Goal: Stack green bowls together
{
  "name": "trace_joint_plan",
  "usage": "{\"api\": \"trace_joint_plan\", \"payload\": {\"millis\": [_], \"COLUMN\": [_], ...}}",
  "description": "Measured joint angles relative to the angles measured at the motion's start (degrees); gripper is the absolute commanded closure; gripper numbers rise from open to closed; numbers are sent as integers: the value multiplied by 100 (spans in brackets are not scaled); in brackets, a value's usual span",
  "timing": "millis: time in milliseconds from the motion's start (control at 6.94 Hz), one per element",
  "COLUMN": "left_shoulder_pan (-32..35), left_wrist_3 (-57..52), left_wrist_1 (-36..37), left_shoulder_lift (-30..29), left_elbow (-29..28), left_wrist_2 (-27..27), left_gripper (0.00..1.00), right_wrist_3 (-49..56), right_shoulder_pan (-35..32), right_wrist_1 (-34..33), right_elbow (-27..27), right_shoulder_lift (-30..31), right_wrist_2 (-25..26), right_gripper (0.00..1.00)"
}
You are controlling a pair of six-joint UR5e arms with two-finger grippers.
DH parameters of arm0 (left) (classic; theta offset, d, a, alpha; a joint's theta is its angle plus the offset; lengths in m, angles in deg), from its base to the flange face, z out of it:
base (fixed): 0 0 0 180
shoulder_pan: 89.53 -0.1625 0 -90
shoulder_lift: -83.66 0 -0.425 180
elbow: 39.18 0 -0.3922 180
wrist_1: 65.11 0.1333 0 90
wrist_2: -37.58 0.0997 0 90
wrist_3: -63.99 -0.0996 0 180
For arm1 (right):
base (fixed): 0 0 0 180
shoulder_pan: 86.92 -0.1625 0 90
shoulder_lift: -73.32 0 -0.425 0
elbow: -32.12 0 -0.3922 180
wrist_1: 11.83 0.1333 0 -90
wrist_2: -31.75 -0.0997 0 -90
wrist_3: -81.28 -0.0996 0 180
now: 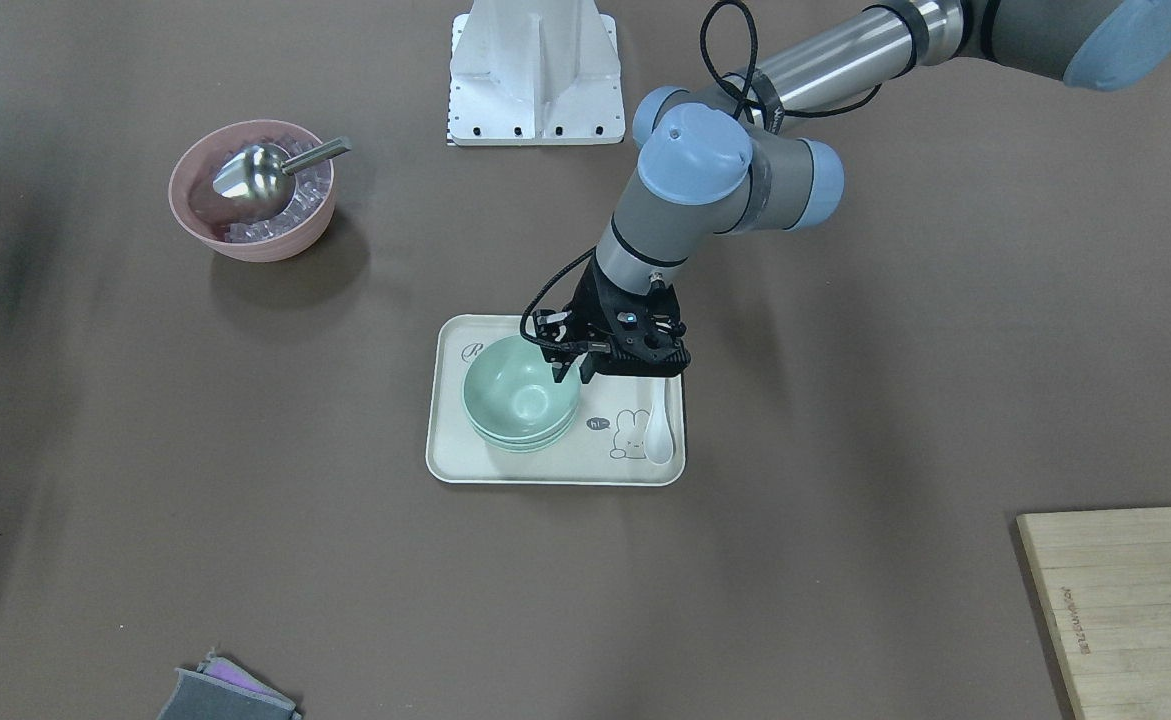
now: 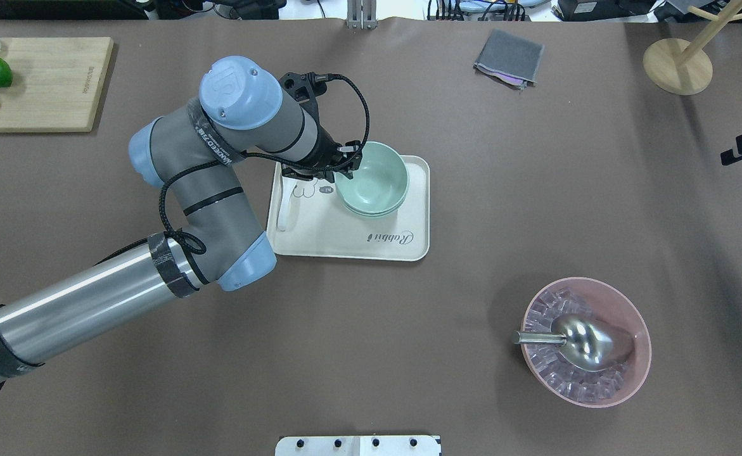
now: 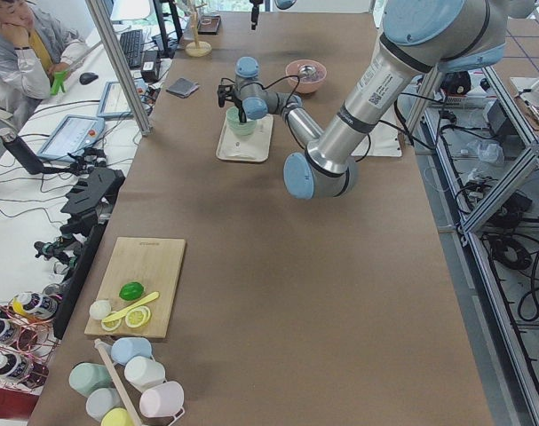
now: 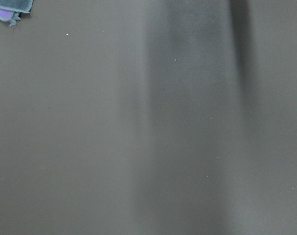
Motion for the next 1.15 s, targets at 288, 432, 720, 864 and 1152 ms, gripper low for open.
{"api": "trace_joint_plan", "payload": {"millis": [288, 432, 720, 864, 1152], "left_shoulder_pan": [119, 302, 997, 1271, 1999], "left_wrist_3": [3, -24, -540, -1109, -3117], "left_wrist_1": [-125, -31, 329, 552, 796], "left_shoulder_lift": [17, 187, 1272, 2076, 3740], "left_elbow": [-79, 87, 1125, 1858, 2817], "left_wrist_2": [134, -120, -917, -1094, -1306], "left_gripper": [1, 1, 1, 1, 1], "right_wrist_3": [0, 0, 13, 119, 558], "right_shoulder_pan": [-34, -46, -71, -106, -263], "right_wrist_1": [0, -2, -12, -24, -47], "right_elbow": [-7, -6, 2, 23, 139], "right_shoulder_lift": [-2, -9, -17, -19, -18], "right_wrist_2": [-4, 0, 8, 30, 73], "right_gripper": [0, 0, 0, 0, 0]}}
